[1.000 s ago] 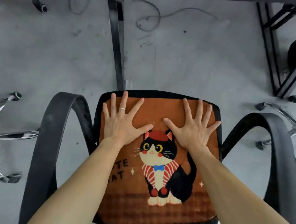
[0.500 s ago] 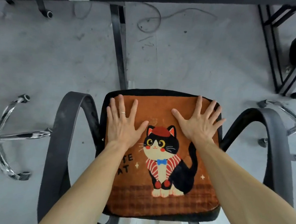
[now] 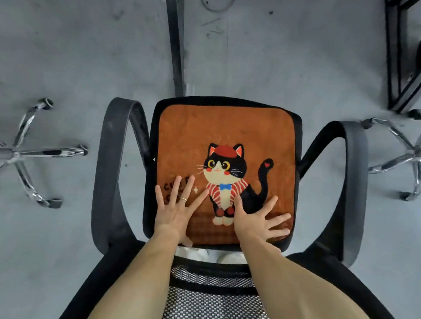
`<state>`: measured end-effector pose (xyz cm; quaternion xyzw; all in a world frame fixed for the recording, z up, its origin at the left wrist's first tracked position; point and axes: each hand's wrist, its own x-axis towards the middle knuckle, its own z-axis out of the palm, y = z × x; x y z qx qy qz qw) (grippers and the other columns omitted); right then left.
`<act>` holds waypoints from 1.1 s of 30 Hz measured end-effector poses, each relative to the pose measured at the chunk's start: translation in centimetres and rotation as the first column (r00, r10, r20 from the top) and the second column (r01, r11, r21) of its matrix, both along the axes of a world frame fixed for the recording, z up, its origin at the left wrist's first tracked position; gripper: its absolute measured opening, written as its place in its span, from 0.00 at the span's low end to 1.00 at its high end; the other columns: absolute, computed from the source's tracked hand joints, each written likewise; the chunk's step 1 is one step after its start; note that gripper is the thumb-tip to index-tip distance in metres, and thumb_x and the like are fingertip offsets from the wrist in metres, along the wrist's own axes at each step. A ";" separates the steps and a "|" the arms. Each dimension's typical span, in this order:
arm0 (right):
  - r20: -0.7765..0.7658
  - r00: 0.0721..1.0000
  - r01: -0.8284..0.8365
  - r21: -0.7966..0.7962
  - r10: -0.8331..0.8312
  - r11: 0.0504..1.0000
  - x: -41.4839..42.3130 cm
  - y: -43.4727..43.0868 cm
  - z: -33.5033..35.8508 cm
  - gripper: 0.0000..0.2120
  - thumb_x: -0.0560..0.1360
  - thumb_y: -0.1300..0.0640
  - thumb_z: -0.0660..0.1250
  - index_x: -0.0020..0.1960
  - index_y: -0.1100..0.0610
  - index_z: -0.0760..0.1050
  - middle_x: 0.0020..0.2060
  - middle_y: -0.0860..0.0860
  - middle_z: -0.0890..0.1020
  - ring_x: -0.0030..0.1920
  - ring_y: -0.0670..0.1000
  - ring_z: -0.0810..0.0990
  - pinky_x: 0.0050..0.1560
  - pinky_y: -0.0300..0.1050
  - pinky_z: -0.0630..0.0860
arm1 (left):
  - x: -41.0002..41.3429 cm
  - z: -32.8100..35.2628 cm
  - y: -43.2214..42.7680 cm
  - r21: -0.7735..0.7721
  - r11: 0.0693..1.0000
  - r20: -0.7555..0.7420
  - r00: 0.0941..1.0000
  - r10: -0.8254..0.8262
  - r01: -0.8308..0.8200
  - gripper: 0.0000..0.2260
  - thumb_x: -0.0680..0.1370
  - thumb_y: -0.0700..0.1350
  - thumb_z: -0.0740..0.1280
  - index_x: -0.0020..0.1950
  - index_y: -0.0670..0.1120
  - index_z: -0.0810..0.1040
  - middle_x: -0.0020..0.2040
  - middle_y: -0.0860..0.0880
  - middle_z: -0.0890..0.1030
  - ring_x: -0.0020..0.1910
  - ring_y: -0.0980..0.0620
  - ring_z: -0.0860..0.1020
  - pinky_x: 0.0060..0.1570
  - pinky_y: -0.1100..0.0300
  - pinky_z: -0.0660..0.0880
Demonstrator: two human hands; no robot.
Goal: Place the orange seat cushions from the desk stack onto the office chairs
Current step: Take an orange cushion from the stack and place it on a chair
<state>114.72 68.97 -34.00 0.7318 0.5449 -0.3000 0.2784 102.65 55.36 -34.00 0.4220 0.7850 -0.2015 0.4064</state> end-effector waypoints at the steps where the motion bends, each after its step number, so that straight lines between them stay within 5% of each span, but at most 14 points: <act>1: 0.000 1.000 -0.030 0.014 0.030 0.999 0.6 0.1 -0.6 0.53 0.63 0.15 0.50 0.77 0.35 0.29 0.79 0.52 0.30 0.78 0.64 0.32 0.70 0.79 0.43 | -0.3 -0.3 -0.4 -0.019 1.000 0.003 1.000 -0.023 0.024 0.68 0.60 0.69 0.77 0.72 0.60 0.20 0.71 0.45 0.17 0.71 0.36 0.21 0.65 0.23 0.36; 9: -0.009 0.998 -0.051 0.218 0.055 0.975 0.8 -1.3 -4.7 0.52 0.64 0.15 0.39 0.79 0.40 0.29 0.79 0.58 0.34 0.78 0.69 0.35 0.66 0.83 0.42 | -1.5 -2.8 -0.9 -0.018 0.993 0.033 0.992 -0.119 0.120 0.68 0.58 0.73 0.75 0.71 0.60 0.19 0.69 0.44 0.16 0.68 0.36 0.18 0.61 0.23 0.30; 13: 0.008 0.998 -0.066 0.119 0.065 0.991 0.9 -0.4 -3.8 0.52 0.63 0.15 0.39 0.77 0.40 0.25 0.78 0.56 0.29 0.77 0.69 0.31 0.67 0.83 0.42 | -1.2 -2.3 -0.6 -0.022 0.993 0.026 0.993 -0.115 0.116 0.69 0.58 0.72 0.75 0.70 0.60 0.18 0.69 0.45 0.16 0.68 0.36 0.18 0.63 0.23 0.33; 16: 0.041 0.992 -0.120 0.008 0.120 0.993 1.1 1.5 -1.6 0.52 0.62 0.15 0.39 0.76 0.39 0.25 0.77 0.57 0.28 0.76 0.70 0.31 0.69 0.79 0.39 | -0.9 -0.7 -0.5 0.013 0.998 0.041 0.998 -0.055 0.055 0.66 0.61 0.70 0.75 0.72 0.62 0.21 0.71 0.47 0.17 0.71 0.38 0.20 0.65 0.24 0.33; 20: 0.010 0.988 -0.152 0.037 0.152 0.988 1.5 4.7 1.5 0.40 0.77 0.30 0.52 0.81 0.43 0.39 0.81 0.56 0.45 0.79 0.65 0.46 0.74 0.72 0.51 | -1.4 1.5 -0.5 0.189 0.957 -0.047 0.972 0.232 -0.219 0.50 0.72 0.67 0.69 0.78 0.63 0.35 0.79 0.48 0.30 0.78 0.40 0.32 0.72 0.29 0.42; 22: -0.068 0.991 -0.107 0.070 0.111 0.992 2.7 6.4 2.3 0.37 0.80 0.41 0.58 0.81 0.51 0.46 0.80 0.56 0.54 0.78 0.64 0.56 0.73 0.67 0.60 | -1.6 2.4 0.0 0.239 0.827 -0.095 0.835 0.541 -0.509 0.43 0.76 0.60 0.69 0.81 0.56 0.44 0.82 0.44 0.42 0.80 0.38 0.44 0.74 0.34 0.50; 24: -0.094 0.992 -0.080 0.084 0.088 0.993 3.5 8.1 2.8 0.32 0.81 0.47 0.59 0.79 0.58 0.55 0.76 0.59 0.62 0.73 0.65 0.65 0.69 0.62 0.66 | -2.1 2.9 0.6 0.200 0.585 -0.090 0.580 0.810 -0.786 0.35 0.78 0.53 0.68 0.79 0.46 0.53 0.79 0.40 0.57 0.76 0.36 0.58 0.70 0.39 0.64; 27: -0.075 0.990 -0.111 0.084 0.117 0.990 4.0 9.7 3.1 0.23 0.80 0.54 0.59 0.73 0.60 0.64 0.69 0.60 0.69 0.65 0.66 0.73 0.61 0.58 0.72 | -2.5 2.7 0.6 0.025 0.279 -0.070 0.277 0.958 -0.960 0.30 0.80 0.45 0.66 0.76 0.40 0.56 0.74 0.37 0.62 0.70 0.35 0.66 0.62 0.43 0.71; 30: -0.048 0.992 -0.109 0.115 0.115 0.987 4.3 10.2 2.4 0.17 0.79 0.60 0.58 0.67 0.61 0.66 0.65 0.61 0.70 0.60 0.67 0.75 0.52 0.56 0.72 | -2.7 2.0 0.0 -0.020 0.246 -0.047 0.247 0.968 -0.969 0.26 0.81 0.40 0.63 0.76 0.40 0.56 0.76 0.36 0.57 0.67 0.34 0.69 0.60 0.44 0.71; 33: -0.043 0.996 -0.065 0.151 0.073 0.986 4.6 10.1 1.7 0.15 0.79 0.61 0.59 0.65 0.62 0.66 0.65 0.62 0.71 0.61 0.67 0.75 0.52 0.56 0.73 | -3.2 1.4 -0.5 0.106 0.258 -0.029 0.256 0.966 -0.960 0.14 0.82 0.39 0.60 0.67 0.41 0.66 0.69 0.38 0.63 0.50 0.38 0.75 0.47 0.48 0.71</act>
